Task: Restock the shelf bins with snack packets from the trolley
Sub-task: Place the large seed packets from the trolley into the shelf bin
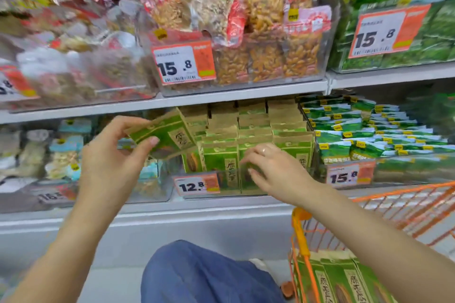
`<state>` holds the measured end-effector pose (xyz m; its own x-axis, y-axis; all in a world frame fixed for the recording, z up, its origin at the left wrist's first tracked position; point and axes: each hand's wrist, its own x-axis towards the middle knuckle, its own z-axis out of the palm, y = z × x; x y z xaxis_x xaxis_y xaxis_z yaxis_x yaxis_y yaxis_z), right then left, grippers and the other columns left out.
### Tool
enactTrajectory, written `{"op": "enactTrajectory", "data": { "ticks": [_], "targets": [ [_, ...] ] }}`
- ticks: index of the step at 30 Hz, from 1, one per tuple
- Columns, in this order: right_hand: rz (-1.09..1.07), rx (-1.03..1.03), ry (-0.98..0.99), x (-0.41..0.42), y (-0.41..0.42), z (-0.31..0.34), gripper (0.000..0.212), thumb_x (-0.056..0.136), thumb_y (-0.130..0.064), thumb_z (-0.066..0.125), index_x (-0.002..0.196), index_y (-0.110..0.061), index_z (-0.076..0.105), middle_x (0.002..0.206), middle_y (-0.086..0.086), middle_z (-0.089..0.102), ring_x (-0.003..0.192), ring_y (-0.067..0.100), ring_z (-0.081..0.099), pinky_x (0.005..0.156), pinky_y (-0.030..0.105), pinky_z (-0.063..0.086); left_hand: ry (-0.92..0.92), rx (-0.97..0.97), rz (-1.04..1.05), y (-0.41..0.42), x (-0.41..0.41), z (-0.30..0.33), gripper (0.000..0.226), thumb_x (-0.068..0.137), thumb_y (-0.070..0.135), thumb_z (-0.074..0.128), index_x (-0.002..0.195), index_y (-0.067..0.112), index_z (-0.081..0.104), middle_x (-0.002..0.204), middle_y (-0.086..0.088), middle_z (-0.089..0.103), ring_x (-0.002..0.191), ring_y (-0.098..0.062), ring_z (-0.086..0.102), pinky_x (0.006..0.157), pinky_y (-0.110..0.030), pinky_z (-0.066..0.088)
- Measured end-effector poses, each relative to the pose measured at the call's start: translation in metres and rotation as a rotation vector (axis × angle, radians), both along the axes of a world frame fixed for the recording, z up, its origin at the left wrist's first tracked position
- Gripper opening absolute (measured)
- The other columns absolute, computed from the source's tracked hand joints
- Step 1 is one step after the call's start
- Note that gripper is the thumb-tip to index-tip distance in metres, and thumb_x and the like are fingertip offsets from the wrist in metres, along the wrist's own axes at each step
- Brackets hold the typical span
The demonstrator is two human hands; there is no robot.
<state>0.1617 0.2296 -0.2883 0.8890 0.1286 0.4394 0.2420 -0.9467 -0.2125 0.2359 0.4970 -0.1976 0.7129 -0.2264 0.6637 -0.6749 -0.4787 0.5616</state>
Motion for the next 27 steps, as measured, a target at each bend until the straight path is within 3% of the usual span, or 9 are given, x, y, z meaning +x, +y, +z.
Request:
{"op": "enactTrajectory", "data": {
  "ticks": [4,6,9,12,14,18,20,24,27],
  "targets": [
    [0.009,-0.114,-0.034,0.018,0.011,-0.004,0.027,0.084,-0.015,0.056,0.107,-0.011,0.068,0.104,0.008,0.064,0.096,0.030,0.061,0.072,0.042,0.055,0.069,0.029,0.077,-0.014,0.025,-0.034,0.018,0.082,0.015,0.075,0.095,0.022,0.064,0.087,0.013,0.065,0.069,-0.027,0.065,0.068,-0.040,0.052],
    [0.013,-0.170,-0.040,0.022,0.010,-0.003,0.025,0.081,-0.013,0.063,0.105,-0.011,0.069,0.098,0.007,0.064,0.088,0.027,0.063,0.065,0.037,0.056,0.118,0.015,0.069,-0.023,0.039,-0.036,0.017,0.082,0.014,0.074,0.092,0.022,0.063,0.083,0.007,0.066,0.067,-0.023,0.061,0.066,-0.037,0.048],
    [0.040,-0.234,-0.024,0.022,0.007,-0.003,0.027,0.072,-0.011,0.073,0.099,-0.011,0.070,0.085,0.006,0.065,0.073,0.025,0.065,0.050,0.030,0.049,0.148,0.013,0.023,-0.037,0.051,-0.034,0.018,0.082,0.010,0.073,0.088,0.023,0.063,0.085,0.015,0.065,0.075,-0.008,0.057,0.070,-0.030,0.044],
    [0.023,-0.243,0.030,0.019,0.003,-0.008,0.024,0.071,-0.012,0.073,0.094,-0.014,0.069,0.080,0.003,0.064,0.069,0.024,0.064,0.043,0.023,0.039,0.186,0.100,0.030,-0.043,0.058,-0.044,0.014,0.084,0.012,0.071,0.093,0.017,0.062,0.095,0.003,0.066,0.082,-0.014,0.056,0.069,-0.026,0.037],
    [0.001,-0.251,0.009,0.020,0.000,-0.012,0.024,0.066,-0.013,0.078,0.087,-0.016,0.069,0.074,0.001,0.062,0.063,0.021,0.062,0.041,0.019,0.032,0.215,0.183,0.086,-0.044,0.066,-0.048,0.018,0.086,0.017,0.070,0.101,0.010,0.061,0.100,-0.005,0.064,0.092,-0.022,0.056,0.073,-0.028,0.036],
    [0.002,-0.223,-0.010,0.022,0.001,-0.018,0.022,0.067,-0.011,0.077,0.087,-0.015,0.070,0.076,0.001,0.062,0.065,0.022,0.062,0.043,0.021,0.039,0.281,0.352,0.160,-0.049,0.089,-0.053,0.033,0.085,0.019,0.072,0.112,0.003,0.062,0.114,-0.014,0.059,0.106,-0.032,0.054,0.086,-0.035,0.040],
    [0.000,-0.216,-0.024,0.020,0.001,-0.020,0.024,0.068,-0.012,0.077,0.090,-0.015,0.070,0.079,0.001,0.063,0.068,0.022,0.062,0.046,0.023,0.043,0.221,0.450,0.119,-0.055,0.098,-0.056,0.035,0.083,0.018,0.073,0.111,0.001,0.062,0.111,-0.016,0.059,0.106,-0.032,0.053,0.090,-0.036,0.040],
    [0.012,-0.229,-0.044,0.017,-0.002,-0.029,0.029,0.072,-0.012,0.073,0.101,-0.013,0.069,0.086,0.004,0.063,0.072,0.023,0.061,0.053,0.028,0.048,-0.014,0.888,0.164,-0.058,0.112,-0.065,0.045,0.083,0.035,0.071,0.115,0.006,0.059,0.114,-0.014,0.059,0.110,-0.032,0.047,0.093,-0.040,0.037],
    [0.048,-0.204,-0.027,0.011,-0.004,-0.030,0.030,0.078,-0.011,0.067,0.108,-0.011,0.068,0.093,0.006,0.064,0.080,0.027,0.061,0.058,0.033,0.052,0.006,0.942,0.216,-0.057,0.117,-0.071,0.051,0.086,0.039,0.067,0.123,0.008,0.054,0.122,-0.015,0.055,0.114,-0.034,0.046,0.095,-0.042,0.037]
  ]
}}
